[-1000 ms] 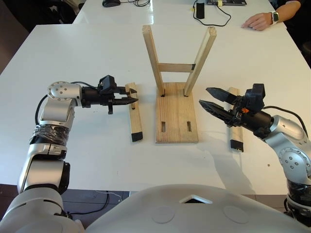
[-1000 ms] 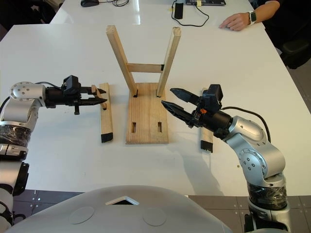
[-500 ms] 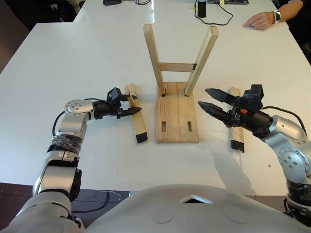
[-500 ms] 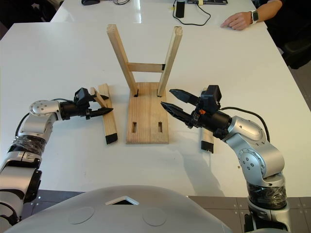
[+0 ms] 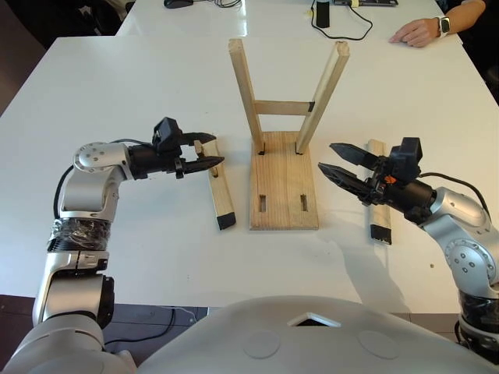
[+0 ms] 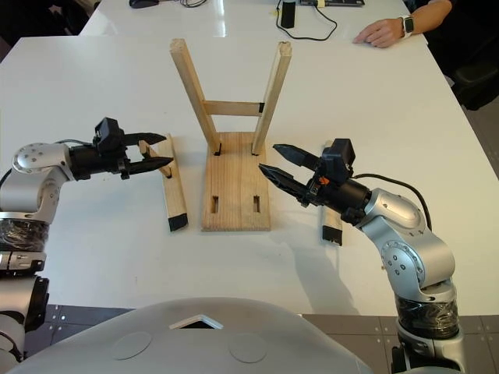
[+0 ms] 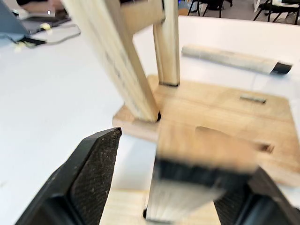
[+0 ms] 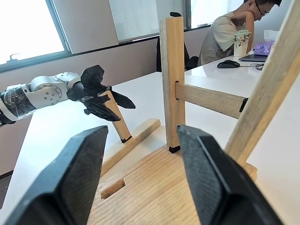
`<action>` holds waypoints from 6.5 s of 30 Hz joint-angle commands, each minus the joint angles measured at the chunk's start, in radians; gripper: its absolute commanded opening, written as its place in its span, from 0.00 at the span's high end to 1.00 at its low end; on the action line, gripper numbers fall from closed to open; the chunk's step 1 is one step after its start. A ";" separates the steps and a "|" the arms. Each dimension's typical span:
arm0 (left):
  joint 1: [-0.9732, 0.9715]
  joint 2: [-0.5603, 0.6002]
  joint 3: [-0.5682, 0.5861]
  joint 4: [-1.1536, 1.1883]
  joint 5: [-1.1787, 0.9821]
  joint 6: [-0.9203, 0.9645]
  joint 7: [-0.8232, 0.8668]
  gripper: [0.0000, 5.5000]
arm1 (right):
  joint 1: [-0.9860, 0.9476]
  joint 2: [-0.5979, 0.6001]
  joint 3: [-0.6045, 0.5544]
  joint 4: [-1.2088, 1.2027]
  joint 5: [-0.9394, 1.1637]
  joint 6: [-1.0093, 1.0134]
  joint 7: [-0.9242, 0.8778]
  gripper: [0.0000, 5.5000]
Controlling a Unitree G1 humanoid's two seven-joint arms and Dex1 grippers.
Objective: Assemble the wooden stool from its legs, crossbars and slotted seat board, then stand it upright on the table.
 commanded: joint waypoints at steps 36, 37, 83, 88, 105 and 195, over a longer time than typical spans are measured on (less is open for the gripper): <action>-0.082 -0.085 0.137 -0.286 -0.351 0.326 0.242 0.47 | -0.006 0.008 0.003 0.005 0.031 -0.006 -0.013 0.51; -0.093 -0.065 0.156 -0.324 -0.379 0.350 0.244 0.47 | -0.001 0.011 0.002 0.001 0.032 -0.008 -0.016 0.51; 0.267 0.252 -0.051 -0.375 0.041 0.227 0.091 0.47 | 0.101 0.078 0.004 -0.028 -0.038 -0.080 -0.071 0.51; 0.296 0.211 -0.019 -0.540 0.035 0.520 0.311 0.47 | 0.125 0.088 0.008 -0.040 -0.050 -0.095 -0.084 0.51; 0.329 -0.069 0.075 -0.769 -0.049 1.132 0.751 0.47 | 0.153 0.097 0.012 -0.052 -0.061 -0.114 -0.102 0.51; 0.004 -0.233 -0.055 -0.456 0.372 -0.481 0.676 0.80 | -0.693 0.091 0.018 0.062 0.455 0.202 -0.352 0.62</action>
